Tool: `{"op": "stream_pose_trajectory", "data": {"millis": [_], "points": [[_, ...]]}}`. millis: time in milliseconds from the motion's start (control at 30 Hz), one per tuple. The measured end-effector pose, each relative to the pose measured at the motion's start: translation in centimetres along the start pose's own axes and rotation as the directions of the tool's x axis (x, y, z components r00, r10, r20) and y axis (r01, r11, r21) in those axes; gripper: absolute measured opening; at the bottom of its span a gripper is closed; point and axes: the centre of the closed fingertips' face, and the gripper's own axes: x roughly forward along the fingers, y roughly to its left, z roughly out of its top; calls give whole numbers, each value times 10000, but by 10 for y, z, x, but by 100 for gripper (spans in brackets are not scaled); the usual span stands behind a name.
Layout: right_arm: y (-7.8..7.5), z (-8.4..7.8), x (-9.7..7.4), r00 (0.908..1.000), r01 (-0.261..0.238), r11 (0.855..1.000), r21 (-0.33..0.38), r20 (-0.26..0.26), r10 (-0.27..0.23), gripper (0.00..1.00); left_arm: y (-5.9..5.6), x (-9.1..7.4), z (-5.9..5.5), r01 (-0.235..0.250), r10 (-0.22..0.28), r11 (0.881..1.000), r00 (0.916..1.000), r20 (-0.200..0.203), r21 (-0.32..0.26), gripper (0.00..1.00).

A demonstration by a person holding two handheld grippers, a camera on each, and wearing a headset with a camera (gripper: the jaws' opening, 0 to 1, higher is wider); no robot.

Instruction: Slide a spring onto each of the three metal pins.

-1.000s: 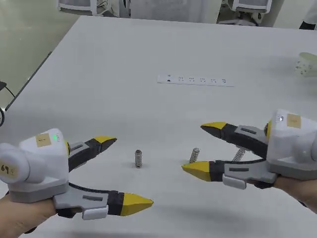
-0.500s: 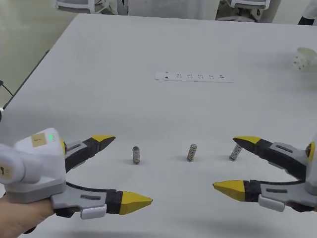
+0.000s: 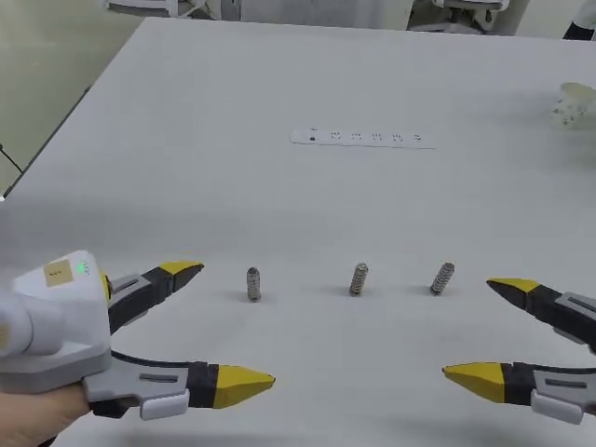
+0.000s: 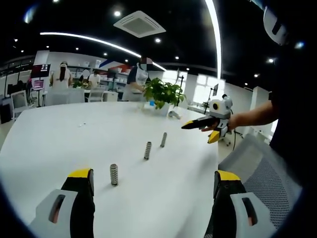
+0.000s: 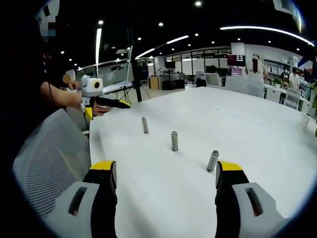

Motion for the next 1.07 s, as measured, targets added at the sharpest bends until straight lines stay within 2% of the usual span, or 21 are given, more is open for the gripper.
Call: {"op": "stream_pose_trajectory", "data": {"millis": [200, 367, 533, 733, 767, 800, 833, 867, 900, 1000, 1067], "points": [[-5, -7, -5, 9991, 350, 9994, 83, -248, -348, 82, 5, -6, -3, -297, 296, 9994, 9995, -53, -172, 98], [-3, -7, 0, 9990, 363, 9993, 115, -282, -359, 82, 5, -3, -5, -328, 325, 9993, 9994, -137, -186, 98], [-4, -15, 0, 9974, 531, 9984, 167, -488, -523, 81, 8, -2, -15, -465, 454, 9980, 9986, -264, -420, 98], [-11, -10, -2, 9968, 721, 9970, 272, -361, -710, 80, 7, -2, -12, -412, 402, 9981, 9989, -229, -456, 98], [-14, -13, -1, 9959, 786, 9959, 449, -493, -764, 80, 9, -2, -13, -447, 432, 9978, 9986, -301, -487, 98], [-16, -20, -2, 9930, 896, 9930, 765, -833, -832, 81, 11, -3, -16, -530, 499, 9964, 9977, -468, -664, 98], [-20, -27, -2, 9879, 1038, 9923, 672, -1230, -950, 81, 14, -3, -20, -598, 544, 9947, 9964, -652, -842, 98], [-21, -29, -3, 9849, 1112, 9928, 453, -1385, -1040, 80, 15, -4, -20, -586, 542, 9953, 9969, -576, -772, 98], [-17, -28, -3, 9857, 973, 9949, 277, -1410, -924, 79, 15, -5, -21, -617, 569, 9951, 9963, -637, -767, 98], [-11, -26, -3, 9892, 783, 9957, 492, -1280, -715, 80, 14, -6, -21, -597, 548, 9953, 9963, -655, -759, 98], [-9, -25, -3, 9896, 795, 9962, 364, -1233, -744, 80, 12, -6, -21, -561, 514, 9960, 9964, -674, -698, 98]]}}
